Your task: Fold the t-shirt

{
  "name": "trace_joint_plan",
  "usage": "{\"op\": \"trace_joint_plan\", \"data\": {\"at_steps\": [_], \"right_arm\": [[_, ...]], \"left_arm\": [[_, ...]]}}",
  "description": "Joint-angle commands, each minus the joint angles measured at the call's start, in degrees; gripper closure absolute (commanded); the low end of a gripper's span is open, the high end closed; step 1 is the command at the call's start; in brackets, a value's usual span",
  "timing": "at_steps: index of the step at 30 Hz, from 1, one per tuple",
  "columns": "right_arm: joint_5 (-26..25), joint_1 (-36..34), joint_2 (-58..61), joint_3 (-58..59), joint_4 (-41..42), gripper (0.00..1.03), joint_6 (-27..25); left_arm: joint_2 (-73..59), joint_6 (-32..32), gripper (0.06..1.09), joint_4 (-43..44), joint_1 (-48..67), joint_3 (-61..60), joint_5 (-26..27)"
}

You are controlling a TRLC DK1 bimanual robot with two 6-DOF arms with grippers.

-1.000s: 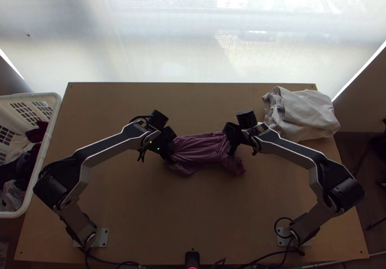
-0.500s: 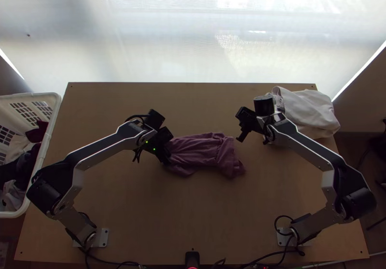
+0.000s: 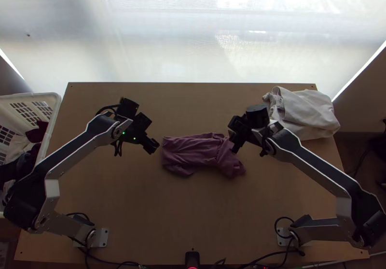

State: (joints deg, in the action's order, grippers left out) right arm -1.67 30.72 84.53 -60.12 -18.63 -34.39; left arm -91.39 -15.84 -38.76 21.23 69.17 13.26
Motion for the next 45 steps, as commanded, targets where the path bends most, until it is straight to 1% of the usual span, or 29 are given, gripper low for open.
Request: {"op": "trace_joint_plan", "data": {"at_steps": [1,2,3,7,8,10,12,15,17,21,27,34,36,39,45], "right_arm": [[-4.0,7.6,-0.4,0.8,-1.2,0.29,5.4],[-4.7,8.8,-0.2,1.1,-1.2,0.23,5.8],[-5.6,10.3,-0.1,1.2,-1.1,0.19,6.3],[-9.6,16.9,1.0,1.9,-1.1,0.11,7.4],[-10.0,18.1,1.2,2.0,-1.1,0.1,7.6],[-13.1,20.8,1.9,2.0,-0.6,0.08,8.7],[-15.1,23.3,2.7,2.5,-0.3,0.06,9.6],[-19.8,28.2,4.2,4.2,1.8,0.05,10.6],[-21.2,30.9,5.0,5.8,5.2,0.05,10.6],[-24.6,35.0,9.2,5.0,7.6,0.05,12.0],[-25.5,37.0,14.2,0.8,9.2,0.05,13.3],[-26.7,37.3,19.1,-5.9,9.1,0.05,14.9],[-27.5,37.7,20.7,-8.5,8.4,0.05,15.6],[-28.4,38.8,24.0,-12.7,5.1,0.05,18.4],[-28.4,40.9,28.2,-16.4,4.6,0.05,20.0]], "left_arm": [[6.6,1.2,0.11,-0.7,-4.4,-3.5,0.2],[7.4,1.1,0.11,-0.7,-4.4,-4.4,0.2],[8.2,0.7,0.11,-0.8,-4.6,-5.1,0.2],[11.0,0.6,0.11,-0.7,-6.8,-6.5,0.1],[11.8,0.5,0.11,-0.7,-7.1,-6.9,0.0],[13.7,0.0,0.11,-0.4,-6.9,-8.1,-1.0],[15.3,-0.2,0.11,-0.2,-7.0,-9.1,-2.1],[17.0,-0.1,0.11,0.4,-8.4,-10.5,-2.7],[18.4,-0.2,0.11,1.7,-9.5,-11.9,-3.1],[20.7,-0.2,0.11,2.3,-11.6,-13.3,-3.4],[25.4,-1.0,0.11,3.4,-15.0,-16.0,-3.4],[28.5,-1.2,0.11,4.5,-17.5,-18.4,-3.4],[29.4,-1.2,0.11,4.8,-17.8,-19.0,-3.4],[29.9,-1.2,0.11,4.8,-18.8,-19.4,-3.4],[31.2,-2.1,0.11,5.0,-19.0,-20.8,-3.4]]}}
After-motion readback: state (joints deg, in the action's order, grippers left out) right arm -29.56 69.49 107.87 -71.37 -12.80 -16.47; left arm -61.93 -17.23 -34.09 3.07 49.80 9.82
